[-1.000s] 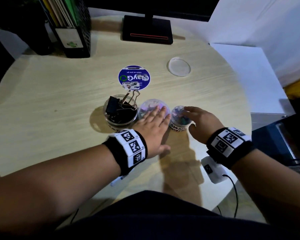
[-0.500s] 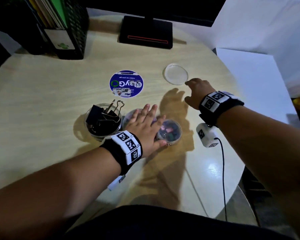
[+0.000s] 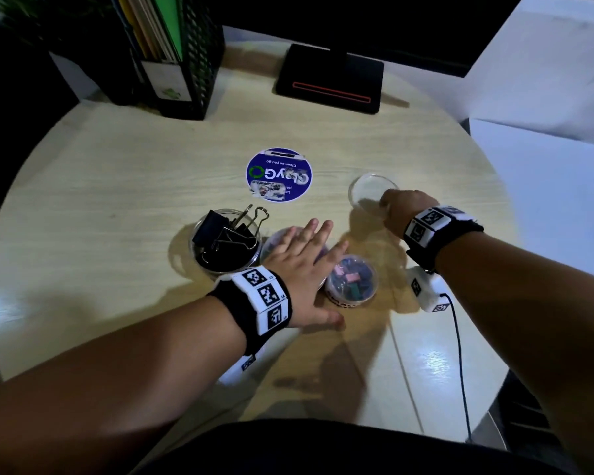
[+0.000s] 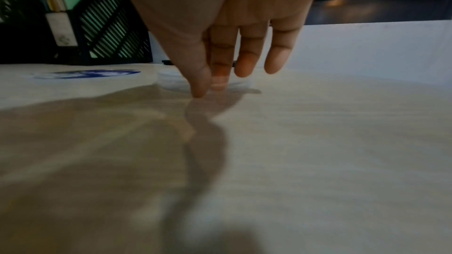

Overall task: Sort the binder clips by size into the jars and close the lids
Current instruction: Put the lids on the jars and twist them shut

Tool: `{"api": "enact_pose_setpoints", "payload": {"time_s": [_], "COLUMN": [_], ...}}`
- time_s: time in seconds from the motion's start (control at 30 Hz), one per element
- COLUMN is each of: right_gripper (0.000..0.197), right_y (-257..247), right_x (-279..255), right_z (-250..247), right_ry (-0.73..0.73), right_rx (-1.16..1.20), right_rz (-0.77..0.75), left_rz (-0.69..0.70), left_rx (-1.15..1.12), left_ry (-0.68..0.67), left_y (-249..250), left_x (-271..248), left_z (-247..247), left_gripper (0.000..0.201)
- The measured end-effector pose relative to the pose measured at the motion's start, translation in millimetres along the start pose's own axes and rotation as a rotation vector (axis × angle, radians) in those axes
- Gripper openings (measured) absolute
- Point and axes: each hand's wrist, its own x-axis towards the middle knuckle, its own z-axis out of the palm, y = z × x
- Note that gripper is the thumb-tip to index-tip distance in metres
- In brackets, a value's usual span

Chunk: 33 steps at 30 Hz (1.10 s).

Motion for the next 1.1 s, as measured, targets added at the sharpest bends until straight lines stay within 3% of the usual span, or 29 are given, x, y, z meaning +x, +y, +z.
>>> {"api": "enact_pose_setpoints", "payload": {"time_s": [0.07,0.13,0.27,0.37,0.43,0.6,0.73,0.83,1.0,1.1], "right_gripper": [0.017,0.018,0.015,0.009,0.006,0.019,0.033,0.028,0.027,0.032], "right_y": [0.2,-4.7,-30.4,-65.4,-84.8,-112.3,-122.6,-140.1,-180.5,-191.9], "right_x": [-16.5,-38.0,-93.0,-137.3,-155.4,-172.1,-188.9,-206.8,-230.4,-234.1], "right_z": [-6.0,-18.4,-36.7,-31.1,-15.6,5.6,7.0,7.8,20.8,21.5], "right_ry": [-0.027,0.01,0.234,0.32,0.332,0.226,0.366,0.441,0.279,0.127], "right_rx": [-0.05,-0.052,0.032,0.043,0.003,-0.025,0.126,0.2,0.228,0.26], "right_rz": [-0.026,-0.025,-0.145,-0.338,-0.398,-0.263,-0.183,-0.224,-0.37,-0.311], "left_rz": [0.011,0.007,-0.131,-0.27,-0.28,-0.254,-0.246,-0.184,-0.019,0.067], "left_rx": [-0.1,-0.155,-0.08,-0.05,-0.04,-0.153,-0.203,-0.173,-0.122,-0.204], "left_ry": [0.022,0.074,0.227,0.192,0.13,0.182,0.212,0.193,0.079,0.025], "left_y": [-3.4,-9.4,-45.7,-83.2,-101.5,-116.4,-116.2,-111.3,-89.1,-78.8], "left_x": [-6.3,-18.5,-51.1,-61.7,-62.4,-63.3,-75.5,-98.7,-125.4,-129.6], "left_z": [-3.7,-10.2,-22.1,-23.5,-22.3,-14.4,-3.8,5.6,22.3,26.1], "left_gripper": [0.123,0.128,0.139,0.146,0.141,0.122,0.121,0.119,0.12,0.127]}}
